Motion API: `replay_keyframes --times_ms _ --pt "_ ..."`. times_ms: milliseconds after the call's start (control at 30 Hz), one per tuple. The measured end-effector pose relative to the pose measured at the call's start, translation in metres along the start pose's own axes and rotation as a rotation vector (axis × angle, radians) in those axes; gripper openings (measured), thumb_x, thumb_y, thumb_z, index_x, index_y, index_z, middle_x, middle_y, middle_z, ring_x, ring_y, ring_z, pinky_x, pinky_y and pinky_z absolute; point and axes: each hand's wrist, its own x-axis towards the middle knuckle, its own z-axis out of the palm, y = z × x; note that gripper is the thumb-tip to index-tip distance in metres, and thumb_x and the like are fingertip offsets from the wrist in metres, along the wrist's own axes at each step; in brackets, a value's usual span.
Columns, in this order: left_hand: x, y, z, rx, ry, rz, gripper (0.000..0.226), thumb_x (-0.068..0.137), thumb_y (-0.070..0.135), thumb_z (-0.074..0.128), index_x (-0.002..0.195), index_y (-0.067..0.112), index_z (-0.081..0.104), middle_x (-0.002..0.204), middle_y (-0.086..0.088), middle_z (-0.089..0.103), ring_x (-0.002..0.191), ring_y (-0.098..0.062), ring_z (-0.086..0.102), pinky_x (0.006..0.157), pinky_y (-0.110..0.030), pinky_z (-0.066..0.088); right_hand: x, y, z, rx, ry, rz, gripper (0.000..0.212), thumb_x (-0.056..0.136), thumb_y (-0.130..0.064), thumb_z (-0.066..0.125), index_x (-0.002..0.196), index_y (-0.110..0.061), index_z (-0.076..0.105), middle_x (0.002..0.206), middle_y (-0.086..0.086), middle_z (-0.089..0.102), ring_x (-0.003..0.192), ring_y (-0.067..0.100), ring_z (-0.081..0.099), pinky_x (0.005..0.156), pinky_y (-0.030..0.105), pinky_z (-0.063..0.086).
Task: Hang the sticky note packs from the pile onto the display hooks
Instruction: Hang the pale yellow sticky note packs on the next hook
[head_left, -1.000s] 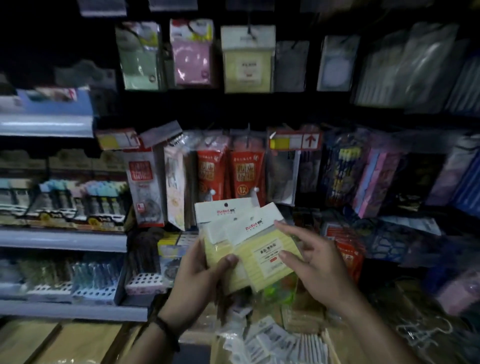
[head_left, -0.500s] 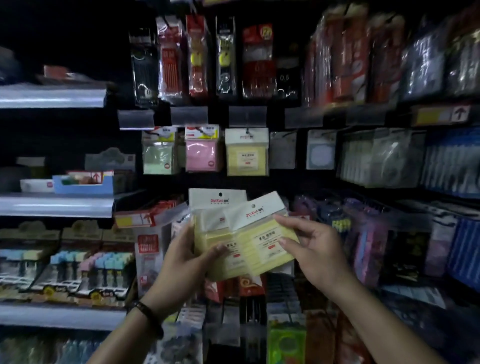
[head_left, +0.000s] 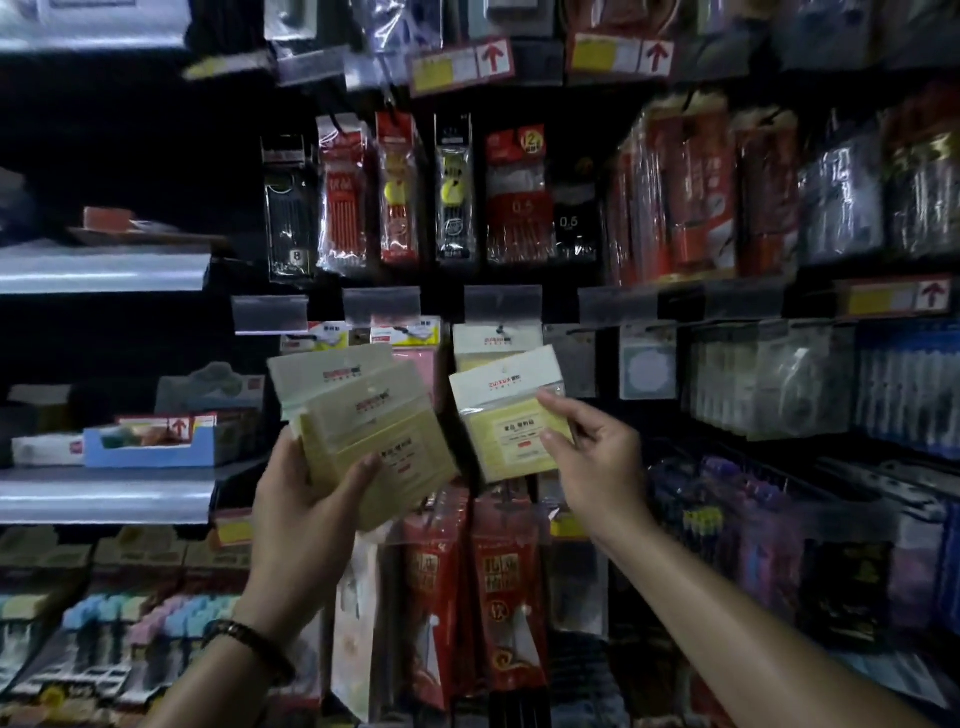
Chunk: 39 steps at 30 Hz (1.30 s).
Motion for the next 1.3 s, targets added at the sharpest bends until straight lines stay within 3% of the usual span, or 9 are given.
replay_keyframes --times_ms 333,633,767,867,1000,1100,1167,1267,1300 --pt "0.018 -0.005 -0.011 0.026 -0.016 -0.009 0.044 0.095 0.013 0.073 0.129 0.037 0.062 0.122 0.011 0.074 0.108 -0.012 0.075 0.071 -0.024 0.065 0.034 -0.007 0.026 0.091 0.073 -0.072 0.040 0.096 0.012 0.067 0.121 -0.017 0.079 0.125 -0.009 0.075 0.108 -0.005 0.072 0.084 0.012 0.057" --pt "0.021 -0.008 -0.005 0.007 -0.059 -0.007 0.041 0.093 0.013 0.074 0.118 0.043 0.063 0.114 0.021 0.076 0.105 -0.002 0.074 0.072 -0.019 0.064 0.044 -0.004 0.032 0.052 0.133 -0.042 0.042 0.096 0.014 0.066 0.124 -0.014 0.078 0.122 -0.012 0.073 0.098 -0.019 0.068 0.076 0.007 0.055" --pt "0.021 -0.008 -0.003 0.006 -0.069 -0.015 0.041 0.093 0.013 0.074 0.120 0.044 0.064 0.116 0.018 0.076 0.108 -0.005 0.074 0.075 -0.026 0.066 0.052 0.006 0.032 -0.008 0.125 -0.002 0.042 0.096 0.011 0.067 0.126 -0.016 0.076 0.120 -0.016 0.072 0.098 -0.016 0.069 0.076 0.008 0.056" --pt "0.020 -0.008 -0.001 -0.017 -0.084 -0.038 0.042 0.093 0.013 0.073 0.120 0.043 0.064 0.117 0.015 0.076 0.110 -0.009 0.075 0.079 -0.031 0.066 0.060 0.011 0.033 -0.113 0.116 0.031 0.041 0.098 0.005 0.068 0.130 -0.020 0.074 0.120 -0.020 0.069 0.102 -0.006 0.069 0.077 0.010 0.058" --pt "0.023 -0.005 0.002 -0.089 -0.093 -0.088 0.040 0.094 0.009 0.072 0.124 0.034 0.065 0.117 0.010 0.078 0.108 -0.013 0.077 0.076 -0.031 0.067 0.069 0.015 0.033 -0.420 0.012 -0.018 0.039 0.101 -0.008 0.071 0.138 -0.021 0.069 0.113 -0.018 0.067 0.088 -0.005 0.065 0.067 0.006 0.054" --pt "0.026 -0.002 0.004 -0.140 -0.092 -0.121 0.040 0.095 0.006 0.070 0.129 0.027 0.065 0.117 0.006 0.079 0.106 -0.014 0.078 0.074 -0.031 0.067 0.075 0.016 0.034 -0.591 -0.081 -0.027 0.047 0.104 -0.019 0.069 0.149 -0.027 0.060 0.145 -0.005 0.064 0.099 0.010 0.074 0.086 0.030 0.066" --pt "0.026 -0.002 0.005 -0.140 -0.103 -0.122 0.041 0.096 0.006 0.070 0.131 0.025 0.064 0.119 0.004 0.079 0.107 -0.015 0.078 0.075 -0.031 0.067 0.077 0.012 0.035 -0.731 -0.093 -0.030 0.050 0.105 -0.023 0.067 0.153 -0.028 0.056 0.149 0.001 0.062 0.107 0.017 0.073 0.097 0.025 0.057" --pt "0.027 -0.004 0.007 -0.146 -0.107 -0.147 0.040 0.096 0.007 0.071 0.131 0.023 0.064 0.120 0.002 0.079 0.107 -0.018 0.078 0.075 -0.033 0.067 0.077 0.000 0.035 -1.027 -0.113 -0.034 0.057 0.103 -0.031 0.066 0.157 -0.039 0.048 0.129 0.000 0.068 0.086 0.016 0.069 0.079 0.033 0.064" --pt "0.027 -0.005 0.008 -0.153 -0.106 -0.155 0.039 0.096 0.006 0.071 0.131 0.022 0.064 0.120 0.001 0.079 0.107 -0.019 0.079 0.074 -0.033 0.067 0.075 -0.004 0.034 -1.128 -0.129 -0.029 0.062 0.101 -0.032 0.066 0.158 -0.042 0.045 0.127 0.000 0.065 0.091 0.019 0.067 0.076 0.035 0.063"
